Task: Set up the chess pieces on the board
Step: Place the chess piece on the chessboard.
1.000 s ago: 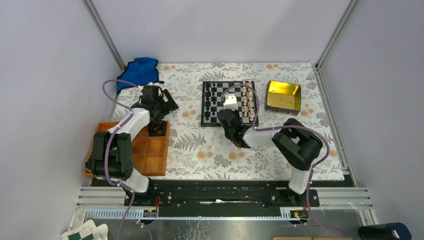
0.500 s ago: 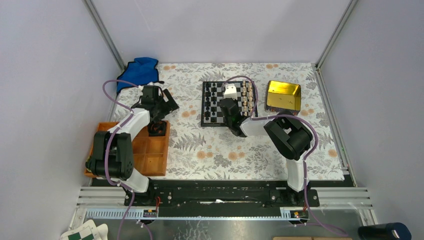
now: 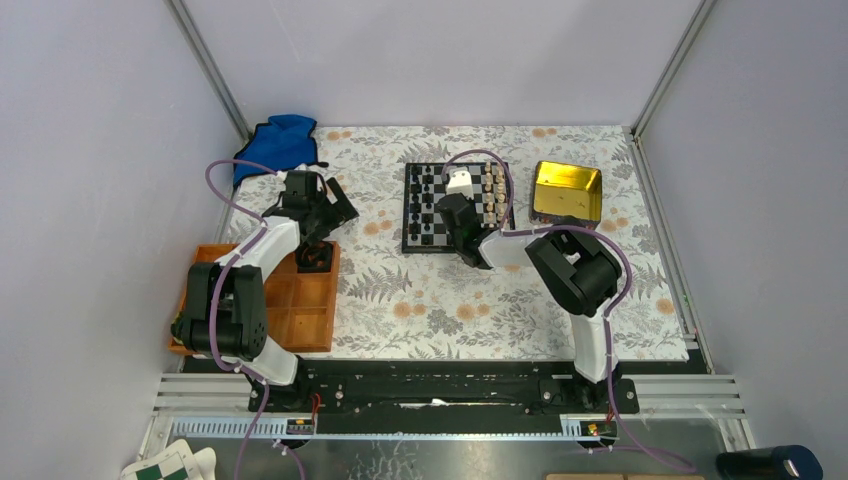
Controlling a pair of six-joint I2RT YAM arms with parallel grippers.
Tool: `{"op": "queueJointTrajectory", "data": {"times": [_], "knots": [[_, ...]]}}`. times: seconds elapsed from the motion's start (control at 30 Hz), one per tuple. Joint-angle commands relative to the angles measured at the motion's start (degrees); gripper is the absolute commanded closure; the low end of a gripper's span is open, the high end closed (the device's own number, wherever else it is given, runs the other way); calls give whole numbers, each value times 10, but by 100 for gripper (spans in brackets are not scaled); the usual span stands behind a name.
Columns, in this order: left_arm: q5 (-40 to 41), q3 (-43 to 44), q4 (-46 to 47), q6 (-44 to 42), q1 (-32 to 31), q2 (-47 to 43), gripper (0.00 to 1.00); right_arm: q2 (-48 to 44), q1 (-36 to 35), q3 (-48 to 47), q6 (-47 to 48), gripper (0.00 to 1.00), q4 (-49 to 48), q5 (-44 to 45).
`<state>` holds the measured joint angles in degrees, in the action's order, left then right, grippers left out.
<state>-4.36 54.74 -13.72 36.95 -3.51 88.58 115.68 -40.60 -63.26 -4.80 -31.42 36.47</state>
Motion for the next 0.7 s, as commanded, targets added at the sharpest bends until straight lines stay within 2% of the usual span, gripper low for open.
{"op": "queueJointTrajectory", "data": {"times": [0.0, 0.67], "knots": [[-5, 3, 27, -4, 4, -3, 1, 6, 6, -22, -17, 96, 12, -2], [-3, 8, 26, -7, 4, 4, 1, -9, 12, -7, -28, 83, 17, -16]]}}
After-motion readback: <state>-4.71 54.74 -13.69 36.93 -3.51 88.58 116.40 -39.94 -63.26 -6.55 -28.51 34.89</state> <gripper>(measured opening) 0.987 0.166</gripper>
